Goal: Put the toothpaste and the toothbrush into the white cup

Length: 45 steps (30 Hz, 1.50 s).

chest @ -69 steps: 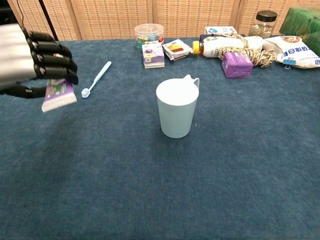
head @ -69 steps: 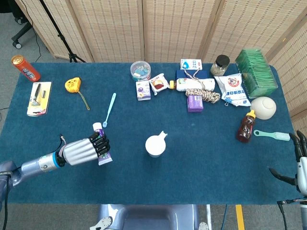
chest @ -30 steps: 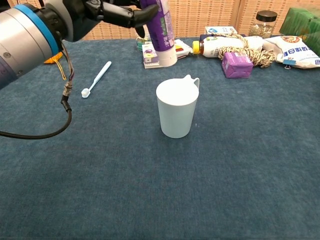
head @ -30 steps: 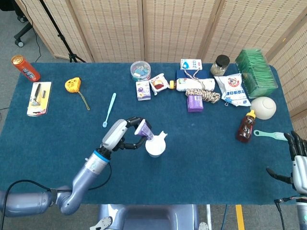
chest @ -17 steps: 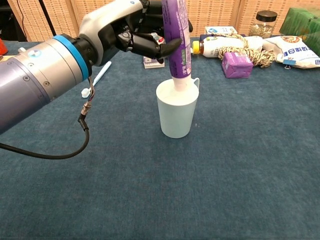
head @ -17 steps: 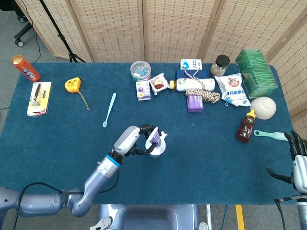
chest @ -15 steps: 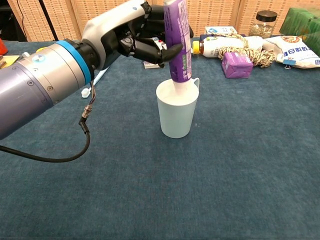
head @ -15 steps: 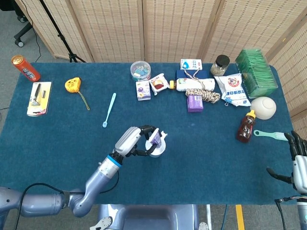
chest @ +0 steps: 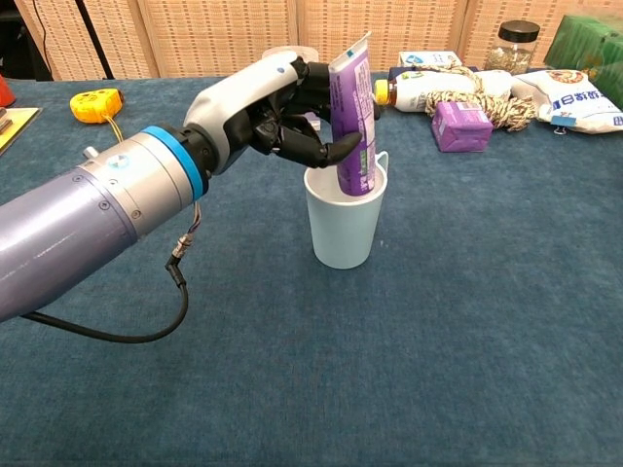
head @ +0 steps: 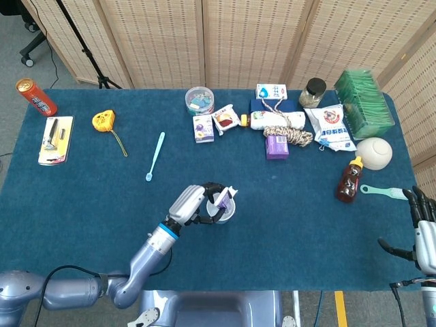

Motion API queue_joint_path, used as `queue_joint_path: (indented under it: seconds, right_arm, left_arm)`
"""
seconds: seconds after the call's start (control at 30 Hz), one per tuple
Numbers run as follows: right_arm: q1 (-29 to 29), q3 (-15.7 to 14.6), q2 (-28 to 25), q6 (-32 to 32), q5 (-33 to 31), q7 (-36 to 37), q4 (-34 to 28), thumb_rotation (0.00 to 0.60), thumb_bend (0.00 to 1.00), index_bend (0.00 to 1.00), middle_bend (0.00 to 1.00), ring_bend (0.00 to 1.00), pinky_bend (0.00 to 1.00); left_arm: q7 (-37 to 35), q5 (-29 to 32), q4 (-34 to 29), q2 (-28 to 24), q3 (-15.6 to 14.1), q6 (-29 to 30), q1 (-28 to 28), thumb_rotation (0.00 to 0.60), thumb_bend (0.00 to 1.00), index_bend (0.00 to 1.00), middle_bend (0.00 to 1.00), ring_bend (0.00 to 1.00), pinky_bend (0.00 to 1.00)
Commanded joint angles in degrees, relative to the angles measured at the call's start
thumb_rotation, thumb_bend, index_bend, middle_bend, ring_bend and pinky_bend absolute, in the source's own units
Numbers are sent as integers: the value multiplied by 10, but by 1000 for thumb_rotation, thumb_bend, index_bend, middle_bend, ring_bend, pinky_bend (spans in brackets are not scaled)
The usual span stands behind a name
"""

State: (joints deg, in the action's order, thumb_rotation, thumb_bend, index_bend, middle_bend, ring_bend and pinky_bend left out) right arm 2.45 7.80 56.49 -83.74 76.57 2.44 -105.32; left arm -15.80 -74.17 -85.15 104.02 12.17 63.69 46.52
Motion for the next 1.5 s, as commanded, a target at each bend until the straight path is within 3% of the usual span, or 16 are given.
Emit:
queue_joint_path:
  seconds: [0.03, 0.13, 0.2, 0.6, 0.67, 0.73, 0.8, 0.87, 1.23, 1.5]
  right_arm:
    - [1, -1, 1, 1, 1, -2, 0, 600, 0, 0, 0, 0, 0]
    - [1, -2, 2, 0, 3, -5, -1, 600, 0, 0, 0, 0, 0]
    - [1, -2, 2, -1, 4, -6, -2, 600, 0, 0, 0, 0, 0]
    - [2, -3, 0, 3, 3, -4, -3, 600, 0, 0, 0, 0, 0]
    - [2, -4, 0, 3, 3, -4, -4, 600, 0, 0, 0, 0, 0]
    - [2, -4, 0, 3, 4, -4, -4, 600, 0, 0, 0, 0, 0]
    - [2, -4, 0, 2, 4, -4, -3, 600, 0, 0, 0, 0, 0]
    - [2, -4, 0, 1, 4, -4, -3, 600, 0, 0, 0, 0, 0]
    - [2, -3, -1, 1, 2, -3, -4, 600, 0, 0, 0, 0, 0]
    - [1, -4, -3, 1, 3, 1, -4, 600, 0, 0, 0, 0, 0]
  left_arm:
    - [22, 7, -9, -2, -4, -11, -2, 600, 420, 512, 339, 208, 277]
    - [47, 11, -2, 10, -1, 1, -8, 600, 419, 488, 283, 108, 138]
    - [48, 11, 1, 15, 1, 1, -10, 600, 419, 488, 261, 67, 98]
    - [50, 3, 13, 20, 6, -11, -15, 600, 419, 454, 126, 0, 49]
    - [55, 4, 13, 19, 4, -18, -15, 600, 418, 383, 67, 0, 45]
    - [59, 5, 13, 17, 3, -24, -15, 600, 416, 214, 9, 0, 27]
    - [58, 7, 12, 17, 3, -28, -16, 600, 414, 70, 0, 0, 9]
    - [58, 11, 11, 15, 4, -32, -18, 600, 413, 6, 0, 0, 1]
    - [7, -18, -24, -32, 5, -38, -31, 600, 403, 0, 0, 0, 0]
    - [-79, -88, -47, -127, 12, 5, -56, 600, 403, 0, 0, 0, 0]
